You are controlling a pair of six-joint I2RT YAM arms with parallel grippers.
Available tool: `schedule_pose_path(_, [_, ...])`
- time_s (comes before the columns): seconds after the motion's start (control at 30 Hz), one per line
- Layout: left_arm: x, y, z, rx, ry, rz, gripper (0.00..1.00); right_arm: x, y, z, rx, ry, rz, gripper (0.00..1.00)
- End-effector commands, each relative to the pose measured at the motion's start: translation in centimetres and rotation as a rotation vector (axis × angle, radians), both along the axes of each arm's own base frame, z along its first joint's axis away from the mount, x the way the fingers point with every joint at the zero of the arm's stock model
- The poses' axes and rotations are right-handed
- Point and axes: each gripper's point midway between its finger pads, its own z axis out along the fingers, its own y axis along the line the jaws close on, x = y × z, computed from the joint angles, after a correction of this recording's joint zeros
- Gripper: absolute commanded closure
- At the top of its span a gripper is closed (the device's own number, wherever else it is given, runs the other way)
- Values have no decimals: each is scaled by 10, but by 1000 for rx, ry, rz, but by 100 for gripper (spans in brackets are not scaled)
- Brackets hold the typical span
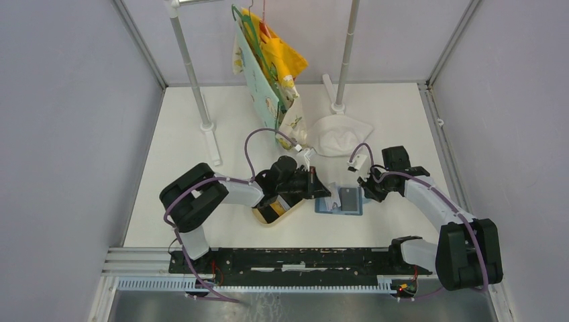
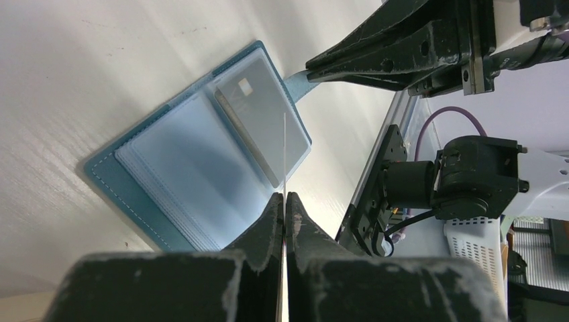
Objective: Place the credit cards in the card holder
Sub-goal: Insert the credit card into the card holder.
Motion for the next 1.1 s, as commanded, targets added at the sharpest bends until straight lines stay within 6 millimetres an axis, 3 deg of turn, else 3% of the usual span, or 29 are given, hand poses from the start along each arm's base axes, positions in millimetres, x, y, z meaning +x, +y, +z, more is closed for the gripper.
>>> schedule_pose_path(0.0, [8,-15,22,-70,-1,21,98,27,-4,15,-23,-94,-34,94])
schedule_pose_path(0.17, [10,-17,26,-81,18,36,98,68,-7,39,-57,-190,-26,99])
schedule_pose_path(0.33, [14,-20,23,-85,58,63,98,91,0,44,-39,-199,-17,98])
schedule_pose_path(0.5, [15,-19,17,-93,115,139,98,93,2,50,-21,-230,-25,48])
schedule_pose_path(0.6, [12,-18,15,-111,141,196,98,94,0,62,-7,-296,-47,31])
schedule_pose_path(0.67, [9,-21,17,-128,152,225,98,92,-2,68,16,-321,-58,26])
schedule_pose_path(0.73, [5,-24,17,-136,155,245,98,87,-3,67,39,-309,-56,25])
schedule_pose_path(0.87, [2,-26,12,-127,156,276,98,65,-12,44,34,-184,-23,27])
schedule_pose_path(1.0, [6,-20,11,-95,136,300,98,36,-16,38,42,-158,145,43])
schedule_pose_path(1.07, [9,-15,14,-70,107,314,98,16,-11,42,50,-181,282,45])
